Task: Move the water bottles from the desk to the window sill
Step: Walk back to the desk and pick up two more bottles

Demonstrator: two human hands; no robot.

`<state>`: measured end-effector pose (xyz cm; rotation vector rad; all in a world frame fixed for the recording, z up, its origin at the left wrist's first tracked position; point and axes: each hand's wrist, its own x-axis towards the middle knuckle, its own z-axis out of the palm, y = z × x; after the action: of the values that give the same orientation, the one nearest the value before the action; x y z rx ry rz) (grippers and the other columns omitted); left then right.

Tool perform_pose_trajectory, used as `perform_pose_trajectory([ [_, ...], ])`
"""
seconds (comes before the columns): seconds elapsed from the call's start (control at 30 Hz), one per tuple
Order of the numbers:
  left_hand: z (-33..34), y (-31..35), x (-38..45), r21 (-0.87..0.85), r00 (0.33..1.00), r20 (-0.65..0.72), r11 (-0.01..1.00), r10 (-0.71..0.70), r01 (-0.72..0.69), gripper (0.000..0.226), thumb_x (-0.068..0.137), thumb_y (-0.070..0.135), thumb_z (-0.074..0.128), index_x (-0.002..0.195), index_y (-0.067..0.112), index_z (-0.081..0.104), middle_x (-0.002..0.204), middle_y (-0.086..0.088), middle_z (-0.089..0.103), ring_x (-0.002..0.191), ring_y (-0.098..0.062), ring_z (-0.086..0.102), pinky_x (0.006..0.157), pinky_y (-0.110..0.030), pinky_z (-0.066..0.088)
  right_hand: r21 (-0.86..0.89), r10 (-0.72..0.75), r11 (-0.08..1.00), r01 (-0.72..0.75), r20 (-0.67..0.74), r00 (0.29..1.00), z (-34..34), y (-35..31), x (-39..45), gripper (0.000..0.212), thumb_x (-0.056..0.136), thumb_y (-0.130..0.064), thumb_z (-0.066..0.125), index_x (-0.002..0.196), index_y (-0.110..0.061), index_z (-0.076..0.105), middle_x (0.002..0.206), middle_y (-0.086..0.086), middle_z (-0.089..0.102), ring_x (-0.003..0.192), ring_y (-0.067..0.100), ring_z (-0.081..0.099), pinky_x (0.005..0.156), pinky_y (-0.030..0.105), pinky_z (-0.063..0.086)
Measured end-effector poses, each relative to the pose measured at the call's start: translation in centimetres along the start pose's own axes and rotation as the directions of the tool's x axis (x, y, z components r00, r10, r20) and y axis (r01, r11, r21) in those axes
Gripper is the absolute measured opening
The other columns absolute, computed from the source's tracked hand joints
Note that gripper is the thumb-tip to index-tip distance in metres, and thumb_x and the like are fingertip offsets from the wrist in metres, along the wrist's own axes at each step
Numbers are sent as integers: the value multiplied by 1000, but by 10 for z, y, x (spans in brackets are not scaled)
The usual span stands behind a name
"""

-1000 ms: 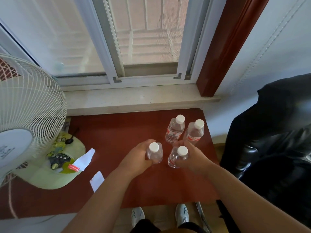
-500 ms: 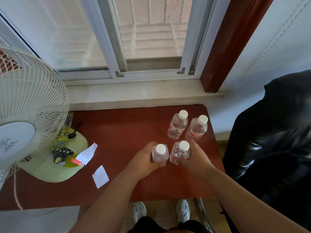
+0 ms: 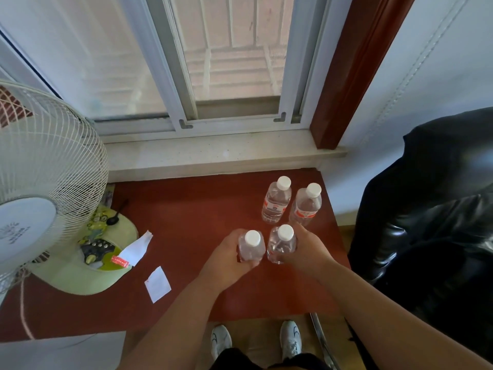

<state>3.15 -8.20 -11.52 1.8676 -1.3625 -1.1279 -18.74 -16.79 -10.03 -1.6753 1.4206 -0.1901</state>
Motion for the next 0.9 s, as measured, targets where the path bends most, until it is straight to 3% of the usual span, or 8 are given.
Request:
perform_pose_trajectory([
  [0.1, -2, 6, -8, 13, 1000, 4, 1000, -8, 8, 69, 69, 43, 92, 126, 49, 53, 121, 20, 68, 112, -1, 65, 98, -38, 56, 26, 17, 1000, -15, -69, 997, 3, 0, -19, 75, 65, -43, 93, 129, -41, 52, 112, -20, 66, 103, 5, 64, 84, 22, 52],
  [0.2, -12, 21, -16, 9, 1000, -23, 1000, 3, -3, 71, 71, 45, 91, 126, 57, 47, 117, 26, 66, 107, 11, 62, 93, -21, 52, 60, 43, 998, -37, -105, 994, 0, 1, -35, 77, 69, -39, 92, 134, -34, 52, 119, -15, 68, 107, 8, 66, 90, 27, 56],
  [0.37, -39, 62, -28, 59, 996, -52, 996, 74, -71, 74, 70, 56, 87, 130, 58, 42, 123, 27, 64, 111, 4, 63, 98, -34, 55, 96, 21, 995, -6, -150, 989, -20, -14, -46, 84, 68, -41, 93, 138, -31, 49, 114, -17, 68, 97, 5, 68, 72, 16, 53],
  [0.47, -54, 88, -38, 90, 986, -116, 989, 124, -114, 75, 70, 57, 87, 127, 63, 40, 124, 29, 62, 111, 5, 62, 99, -32, 53, 104, -40, 993, 61, -194, 980, -40, -32, -54, 82, 67, -43, 93, 136, -32, 51, 111, -17, 69, 94, 2, 68, 75, 19, 55],
  [0.63, -78, 140, -58, 112, 948, -244, 977, 205, -182, 80, 71, 51, 89, 135, 52, 42, 131, 28, 60, 118, 7, 57, 104, -29, 47, 99, -146, 980, 172, -230, 962, -81, -66, -75, 69, 64, -43, 94, 123, -33, 59, 100, -17, 72, 84, -4, 69, 69, 17, 55],
  [0.7, -86, 163, -69, 137, 929, -278, 967, 246, -215, 79, 72, 53, 87, 136, 52, 42, 132, 29, 57, 116, 13, 55, 98, -18, 46, 107, -183, 970, 216, -258, 949, -97, -81, -87, 72, 62, -45, 94, 124, -33, 59, 102, -19, 71, 88, -4, 68, 70, 15, 54],
  [0.8, -98, 197, -89, 126, 904, -310, 956, 293, -266, 69, 74, 49, 86, 127, 56, 42, 116, 38, 55, 101, 34, 45, 76, 7, 36, 69, -254, 955, 288, -312, 916, -120, -103, -107, 73, 61, -48, 94, 122, -40, 56, 100, -26, 65, 87, -10, 63, 64, 8, 44],
  [0.9, -108, 223, -103, 86, 884, -331, 944, 330, -320, 66, 72, 51, 87, 123, 58, 46, 117, 37, 60, 109, 22, 54, 81, 1, 41, 35, -313, 937, 347, -354, 881, -141, -124, -125, 70, 61, -53, 91, 116, -49, 48, 95, -33, 59, 83, -17, 59, 58, 5, 41],
])
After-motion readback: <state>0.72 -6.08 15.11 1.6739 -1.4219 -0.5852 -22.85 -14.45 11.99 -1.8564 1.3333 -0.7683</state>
